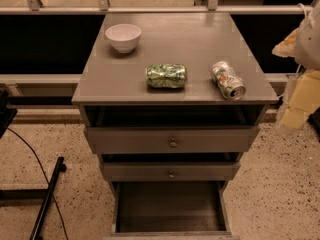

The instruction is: Place green can into bottom drawer

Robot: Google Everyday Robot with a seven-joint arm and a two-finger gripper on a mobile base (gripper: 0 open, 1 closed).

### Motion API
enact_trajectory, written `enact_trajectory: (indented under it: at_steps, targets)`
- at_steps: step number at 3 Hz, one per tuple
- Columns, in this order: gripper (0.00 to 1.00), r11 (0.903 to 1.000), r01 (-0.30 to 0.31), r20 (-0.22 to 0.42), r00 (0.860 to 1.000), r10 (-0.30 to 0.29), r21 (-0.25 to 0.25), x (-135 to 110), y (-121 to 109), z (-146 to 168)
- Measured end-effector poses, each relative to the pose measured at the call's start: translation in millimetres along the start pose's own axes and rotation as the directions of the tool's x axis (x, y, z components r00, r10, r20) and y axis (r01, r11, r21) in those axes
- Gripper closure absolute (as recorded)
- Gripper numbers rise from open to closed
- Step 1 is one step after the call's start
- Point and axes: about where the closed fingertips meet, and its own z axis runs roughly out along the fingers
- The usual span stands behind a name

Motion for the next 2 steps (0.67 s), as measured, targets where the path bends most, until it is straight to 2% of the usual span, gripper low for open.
enact_trajectory:
  at_steps: [1, 2]
  targets:
    - [0.00, 1.0000, 0.000, 0.000, 1.000, 0.000, 0.000, 0, 0, 0]
    - [0.00, 0.9989, 0.046, 0.031, 0.998, -0.047, 0.012, -24, -1, 6]
